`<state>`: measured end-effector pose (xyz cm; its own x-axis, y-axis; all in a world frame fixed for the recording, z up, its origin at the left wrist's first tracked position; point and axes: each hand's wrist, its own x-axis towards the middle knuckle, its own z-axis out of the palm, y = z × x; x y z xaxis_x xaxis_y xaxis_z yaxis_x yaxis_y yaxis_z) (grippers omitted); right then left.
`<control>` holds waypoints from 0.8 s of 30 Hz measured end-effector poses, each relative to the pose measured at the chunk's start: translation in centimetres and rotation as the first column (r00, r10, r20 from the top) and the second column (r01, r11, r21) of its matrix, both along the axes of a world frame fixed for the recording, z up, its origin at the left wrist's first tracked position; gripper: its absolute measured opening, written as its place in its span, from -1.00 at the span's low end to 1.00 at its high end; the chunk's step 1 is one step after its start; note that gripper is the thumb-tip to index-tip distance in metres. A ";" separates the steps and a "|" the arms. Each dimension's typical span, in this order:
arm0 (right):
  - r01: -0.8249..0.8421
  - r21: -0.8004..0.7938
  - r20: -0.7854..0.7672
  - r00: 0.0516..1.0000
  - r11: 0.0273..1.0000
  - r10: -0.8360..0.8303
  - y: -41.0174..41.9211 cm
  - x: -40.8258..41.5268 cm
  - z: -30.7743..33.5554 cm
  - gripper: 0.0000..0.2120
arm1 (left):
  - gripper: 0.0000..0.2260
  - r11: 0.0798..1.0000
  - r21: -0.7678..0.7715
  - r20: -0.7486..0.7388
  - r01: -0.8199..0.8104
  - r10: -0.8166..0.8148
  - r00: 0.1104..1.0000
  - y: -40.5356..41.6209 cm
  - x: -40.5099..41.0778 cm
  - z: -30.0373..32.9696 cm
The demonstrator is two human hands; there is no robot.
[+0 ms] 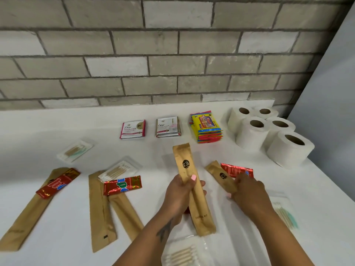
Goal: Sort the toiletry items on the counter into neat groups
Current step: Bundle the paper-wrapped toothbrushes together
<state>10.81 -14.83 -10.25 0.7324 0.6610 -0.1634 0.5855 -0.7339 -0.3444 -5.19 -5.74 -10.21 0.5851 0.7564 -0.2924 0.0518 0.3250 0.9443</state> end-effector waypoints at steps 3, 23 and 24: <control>0.034 -0.143 0.059 0.998 0.989 -0.025 0.1 0.5 -0.8 -0.46 | -0.78 1.000 0.004 0.008 0.009 -0.009 1.000 0.2 -0.8 0.0; 0.079 0.456 -0.523 0.830 0.886 0.195 7.9 -13.6 3.7 -0.87 | -0.79 0.995 -0.023 0.078 -0.102 0.103 0.992 4.6 -8.1 1.4; 0.083 0.461 -0.526 0.827 0.884 0.197 8.3 -14.5 3.5 -0.85 | -0.81 0.992 -0.047 0.069 -0.115 0.118 0.991 5.0 -8.5 1.3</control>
<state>-3.68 -6.52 -6.76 0.5699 0.7976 -0.1976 0.2321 -0.3870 -0.8924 -13.70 -0.79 -8.96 0.5143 0.8083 -0.2868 -0.0561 0.3654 0.9292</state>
